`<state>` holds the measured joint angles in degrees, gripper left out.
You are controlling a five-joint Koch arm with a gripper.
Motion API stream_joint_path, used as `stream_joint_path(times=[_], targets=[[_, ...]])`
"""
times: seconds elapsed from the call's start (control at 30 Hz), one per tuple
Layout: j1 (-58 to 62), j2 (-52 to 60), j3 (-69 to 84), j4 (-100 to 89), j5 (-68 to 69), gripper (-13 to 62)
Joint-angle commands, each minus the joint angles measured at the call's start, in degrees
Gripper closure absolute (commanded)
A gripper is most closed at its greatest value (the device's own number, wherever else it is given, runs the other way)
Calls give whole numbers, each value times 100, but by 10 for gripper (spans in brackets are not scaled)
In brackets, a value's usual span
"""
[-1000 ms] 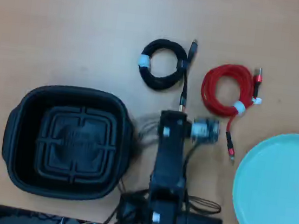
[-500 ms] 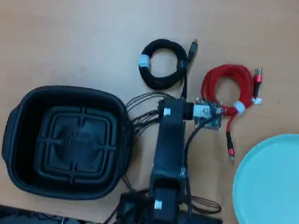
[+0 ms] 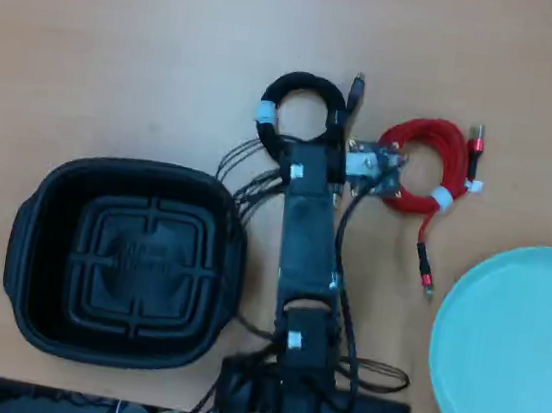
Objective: Put a black charging cable in a black bowl and put a red charging cable in a green bowl
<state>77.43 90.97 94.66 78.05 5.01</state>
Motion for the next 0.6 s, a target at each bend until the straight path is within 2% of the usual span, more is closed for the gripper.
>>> stream_joint_path(times=[0.0,0.27,0.57], targets=[[-158,-281,-835,193,193,396],[-554,-1494,-2232,246,334,396],[-668,-1705,-2312,281,1257,392]])
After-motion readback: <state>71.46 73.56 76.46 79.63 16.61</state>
